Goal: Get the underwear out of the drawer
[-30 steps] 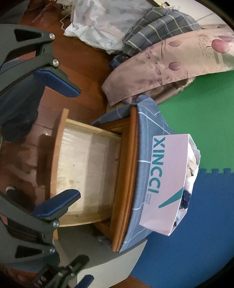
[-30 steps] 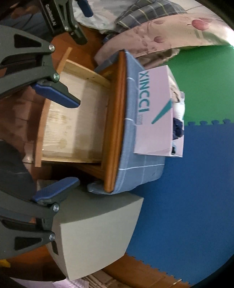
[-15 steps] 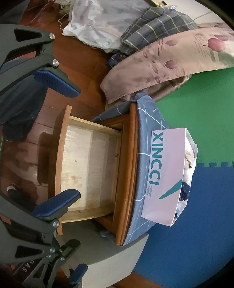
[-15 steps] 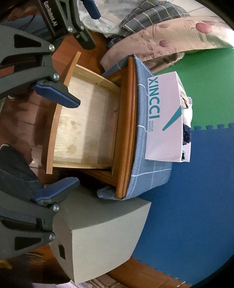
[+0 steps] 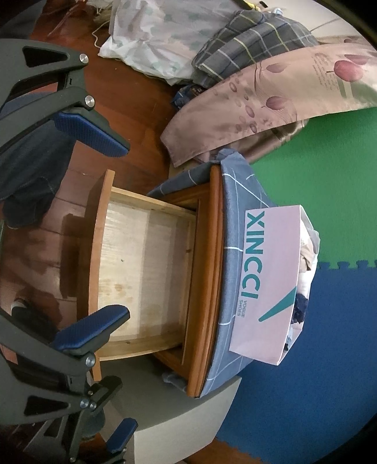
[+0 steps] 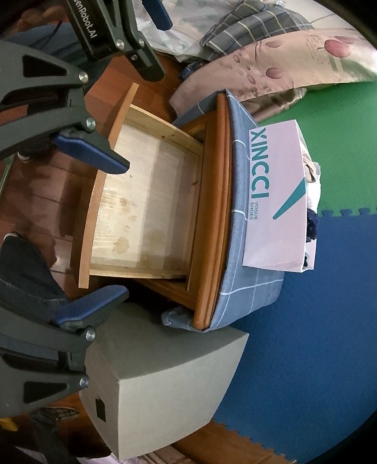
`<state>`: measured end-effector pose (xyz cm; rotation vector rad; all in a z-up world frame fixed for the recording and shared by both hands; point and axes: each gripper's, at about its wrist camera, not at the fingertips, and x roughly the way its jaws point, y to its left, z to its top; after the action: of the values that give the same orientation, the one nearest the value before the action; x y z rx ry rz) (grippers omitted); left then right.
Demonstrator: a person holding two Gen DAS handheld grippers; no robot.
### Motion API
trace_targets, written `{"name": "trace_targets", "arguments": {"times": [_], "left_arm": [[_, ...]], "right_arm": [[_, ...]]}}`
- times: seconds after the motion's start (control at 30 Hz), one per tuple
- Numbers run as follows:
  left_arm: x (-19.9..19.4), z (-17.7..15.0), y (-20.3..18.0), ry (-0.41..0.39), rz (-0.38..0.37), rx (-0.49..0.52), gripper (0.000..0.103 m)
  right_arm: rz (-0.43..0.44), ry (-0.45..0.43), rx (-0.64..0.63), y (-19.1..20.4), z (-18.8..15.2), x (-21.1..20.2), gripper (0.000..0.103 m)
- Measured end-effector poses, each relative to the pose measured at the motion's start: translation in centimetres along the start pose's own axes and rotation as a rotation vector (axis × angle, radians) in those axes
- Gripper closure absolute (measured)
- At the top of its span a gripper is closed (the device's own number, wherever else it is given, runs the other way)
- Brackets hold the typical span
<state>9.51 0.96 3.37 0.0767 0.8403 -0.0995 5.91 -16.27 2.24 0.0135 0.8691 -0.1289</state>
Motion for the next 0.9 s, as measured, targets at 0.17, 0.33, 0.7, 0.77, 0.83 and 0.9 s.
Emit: {"name": "trace_targets", "arguments": {"times": [0.17, 0.33, 0.7, 0.77, 0.83, 0.9], "left_arm": [[0.13, -0.06, -0.16, 0.002, 0.001, 0.000, 0.002], [0.25, -0.12, -0.41, 0.008, -0.002, -0.006, 0.002], [0.47, 0.01, -0.46, 0.010, -0.002, 0.007, 0.002], [0.44, 0.02, -0.36, 0.010, -0.004, 0.003, 0.002], [0.48, 0.03, -0.44, 0.011, -0.003, 0.004, 0.002], [0.49, 0.04, -0.43, 0.010, -0.004, 0.004, 0.002]], "right_arm": [[-0.004, 0.000, 0.003, 0.01, -0.02, 0.17, 0.022], [-0.003, 0.003, 0.007, 0.03, 0.02, 0.43, 0.022], [-0.007, 0.004, -0.007, 0.28, -0.03, 0.87, 0.022], [-0.006, 0.006, -0.006, 0.33, -0.03, 0.92, 0.022], [-0.007, 0.006, -0.008, 0.36, 0.01, 1.03, 0.022], [-0.006, 0.005, -0.009, 0.40, -0.05, 0.91, 0.022]]}}
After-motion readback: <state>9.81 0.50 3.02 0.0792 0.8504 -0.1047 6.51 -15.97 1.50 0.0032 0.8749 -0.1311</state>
